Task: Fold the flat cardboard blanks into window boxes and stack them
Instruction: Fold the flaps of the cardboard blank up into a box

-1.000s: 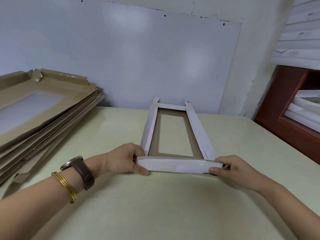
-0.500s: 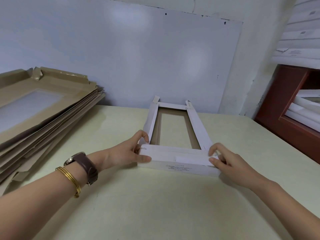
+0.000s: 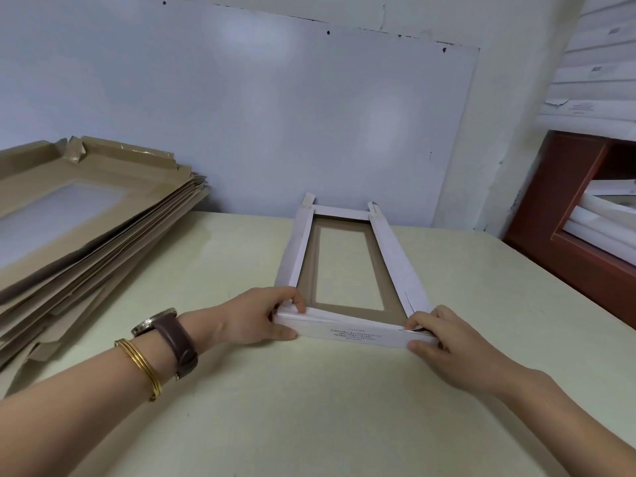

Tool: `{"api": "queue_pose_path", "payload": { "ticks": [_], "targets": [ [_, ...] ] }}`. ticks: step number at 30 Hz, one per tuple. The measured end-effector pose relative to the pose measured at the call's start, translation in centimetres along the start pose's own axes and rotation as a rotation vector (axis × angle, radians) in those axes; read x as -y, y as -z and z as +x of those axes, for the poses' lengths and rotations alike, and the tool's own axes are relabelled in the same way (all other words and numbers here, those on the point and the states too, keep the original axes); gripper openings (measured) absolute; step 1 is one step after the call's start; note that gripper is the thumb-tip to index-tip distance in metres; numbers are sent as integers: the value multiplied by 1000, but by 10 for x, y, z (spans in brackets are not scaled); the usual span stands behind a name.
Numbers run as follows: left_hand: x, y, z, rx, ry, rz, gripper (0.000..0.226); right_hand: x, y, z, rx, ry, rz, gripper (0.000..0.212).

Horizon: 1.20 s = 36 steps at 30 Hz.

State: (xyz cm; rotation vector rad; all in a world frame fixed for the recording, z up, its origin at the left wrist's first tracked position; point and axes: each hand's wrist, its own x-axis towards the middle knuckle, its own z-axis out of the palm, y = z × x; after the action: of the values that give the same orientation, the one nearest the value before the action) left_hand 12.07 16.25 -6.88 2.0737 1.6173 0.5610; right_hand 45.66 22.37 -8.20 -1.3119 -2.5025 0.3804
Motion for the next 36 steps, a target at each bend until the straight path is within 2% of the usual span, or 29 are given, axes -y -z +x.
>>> {"api": "queue_pose_path", "payload": {
  "ticks": [5, 9, 12, 17, 20, 22, 28, 31, 33, 36],
  "targets": [
    [-4, -5, 1, -23, -5, 117, 20, 1, -1, 0, -48, 52, -127, 6],
    [-16, -7, 0, -116, 20, 435, 14, 2, -2, 4, -23, 67, -207, 13],
    [-26, -8, 4, -64, -50, 564, 24, 6, 3, 6, 21, 77, -193, 17],
    [-37, -12, 8, 5, -84, 554, 18, 14, 12, 8, 88, 76, -226, 30],
    [-46, -21, 10, 65, -102, 517, 30, 18, 14, 10, 102, 83, -225, 38],
    [-56, -31, 15, 68, -131, 524, 30, 20, 15, 11, 104, 94, -208, 40],
    [-80, -65, 39, -15, -242, 485, 25, 18, 19, 14, 143, 133, -166, 29],
    [-84, -73, 46, -64, -257, 422, 19, 18, 20, 15, 152, 145, -142, 32],
    [-83, -75, 49, -68, -235, 367, 19, 20, 25, 17, 184, 116, -117, 34],
    [-82, -76, 51, -29, -202, 304, 23, 25, 39, 24, 256, 11, 37, 21]
  ]
}}
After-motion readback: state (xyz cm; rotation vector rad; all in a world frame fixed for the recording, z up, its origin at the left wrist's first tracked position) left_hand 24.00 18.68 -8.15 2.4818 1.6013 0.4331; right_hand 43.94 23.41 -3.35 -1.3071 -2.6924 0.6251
